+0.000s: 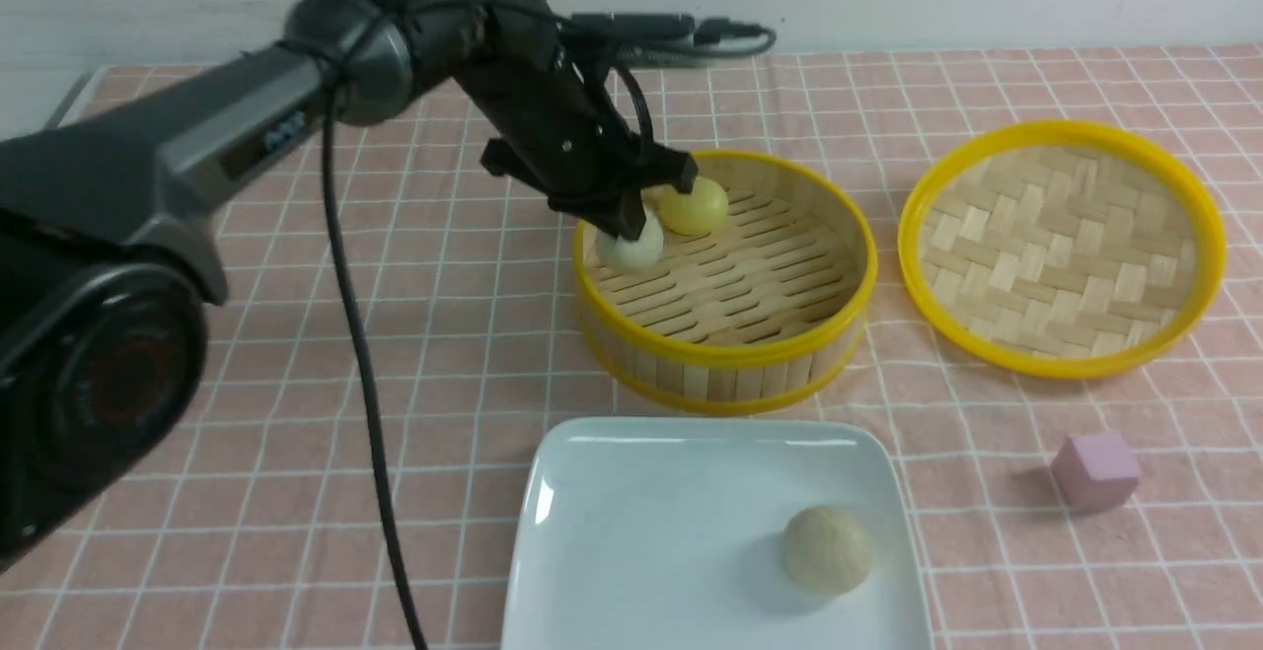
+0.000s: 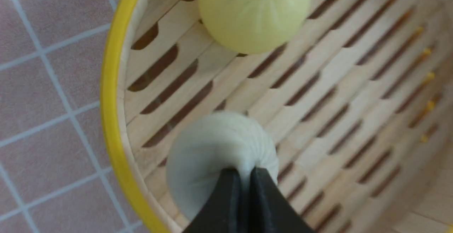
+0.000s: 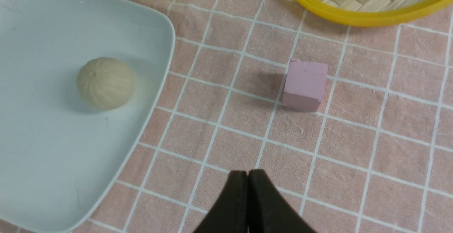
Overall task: Put the steamed buns into the plate on the pink tablecloth.
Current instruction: 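Carry the bun from the bamboo steamer to the plate with the left gripper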
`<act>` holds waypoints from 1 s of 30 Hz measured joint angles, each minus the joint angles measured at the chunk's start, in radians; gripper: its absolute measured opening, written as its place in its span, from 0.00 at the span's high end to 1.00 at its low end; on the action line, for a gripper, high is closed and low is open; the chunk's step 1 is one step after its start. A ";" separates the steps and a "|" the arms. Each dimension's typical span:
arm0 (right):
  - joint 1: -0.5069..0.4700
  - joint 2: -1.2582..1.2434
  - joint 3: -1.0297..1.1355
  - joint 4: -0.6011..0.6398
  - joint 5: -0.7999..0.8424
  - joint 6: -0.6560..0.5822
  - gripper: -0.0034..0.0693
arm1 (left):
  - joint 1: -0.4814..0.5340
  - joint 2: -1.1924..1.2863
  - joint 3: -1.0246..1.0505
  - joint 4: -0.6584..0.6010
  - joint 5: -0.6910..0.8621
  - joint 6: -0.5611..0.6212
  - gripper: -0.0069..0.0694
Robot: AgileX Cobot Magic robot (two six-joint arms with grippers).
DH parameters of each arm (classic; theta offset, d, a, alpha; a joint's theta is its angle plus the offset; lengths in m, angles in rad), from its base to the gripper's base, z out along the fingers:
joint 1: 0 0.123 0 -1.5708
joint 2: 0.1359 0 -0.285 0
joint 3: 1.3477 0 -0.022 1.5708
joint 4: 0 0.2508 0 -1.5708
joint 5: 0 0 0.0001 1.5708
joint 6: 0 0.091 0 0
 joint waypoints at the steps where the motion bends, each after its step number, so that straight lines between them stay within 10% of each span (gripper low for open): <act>1: 0.000 0.000 0.000 0.000 -0.001 0.000 0.93 | 0.000 -0.077 0.000 -0.005 0.073 -0.002 0.88; 9: 0.000 0.000 0.000 0.001 -0.002 0.000 0.92 | -0.020 -0.296 0.048 -0.060 0.267 -0.015 0.88; 22: 0.000 0.000 0.000 0.003 -0.002 0.003 0.91 | -0.240 -0.244 0.570 0.007 0.078 -0.147 0.86; 30: 0.000 0.000 0.000 0.003 -0.002 0.003 0.91 | -0.247 -0.230 0.582 0.092 -0.046 -0.366 0.62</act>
